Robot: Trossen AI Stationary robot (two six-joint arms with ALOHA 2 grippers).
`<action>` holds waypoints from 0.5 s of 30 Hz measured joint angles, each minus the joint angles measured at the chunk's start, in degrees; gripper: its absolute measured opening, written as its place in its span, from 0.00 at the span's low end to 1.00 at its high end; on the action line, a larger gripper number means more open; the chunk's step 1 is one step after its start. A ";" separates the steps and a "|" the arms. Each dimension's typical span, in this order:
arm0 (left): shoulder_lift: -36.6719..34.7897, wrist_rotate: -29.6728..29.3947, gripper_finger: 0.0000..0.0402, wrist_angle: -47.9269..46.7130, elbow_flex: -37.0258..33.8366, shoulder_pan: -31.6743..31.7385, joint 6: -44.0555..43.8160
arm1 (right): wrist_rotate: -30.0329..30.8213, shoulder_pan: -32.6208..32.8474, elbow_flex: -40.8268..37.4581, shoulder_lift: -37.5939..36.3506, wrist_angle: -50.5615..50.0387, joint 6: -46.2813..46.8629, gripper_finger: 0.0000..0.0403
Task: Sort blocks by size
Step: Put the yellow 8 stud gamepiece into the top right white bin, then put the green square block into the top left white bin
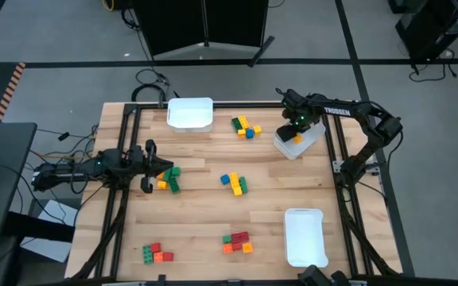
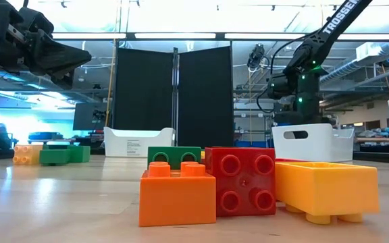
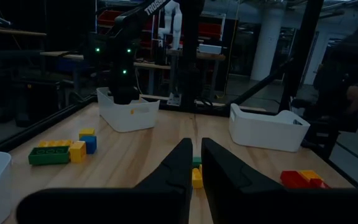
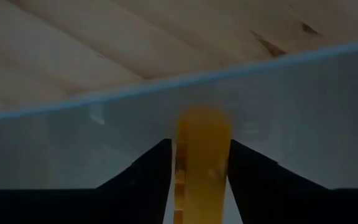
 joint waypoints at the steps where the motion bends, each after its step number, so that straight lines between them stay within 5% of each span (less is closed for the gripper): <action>1: 0.00 0.01 0.11 -0.01 0.00 0.00 0.00 | 0.00 -0.02 0.00 -0.46 -0.02 0.00 0.41; 15: 0.00 0.01 0.11 0.01 -0.01 0.01 0.01 | 0.26 0.09 0.00 -14.51 -6.02 1.91 0.46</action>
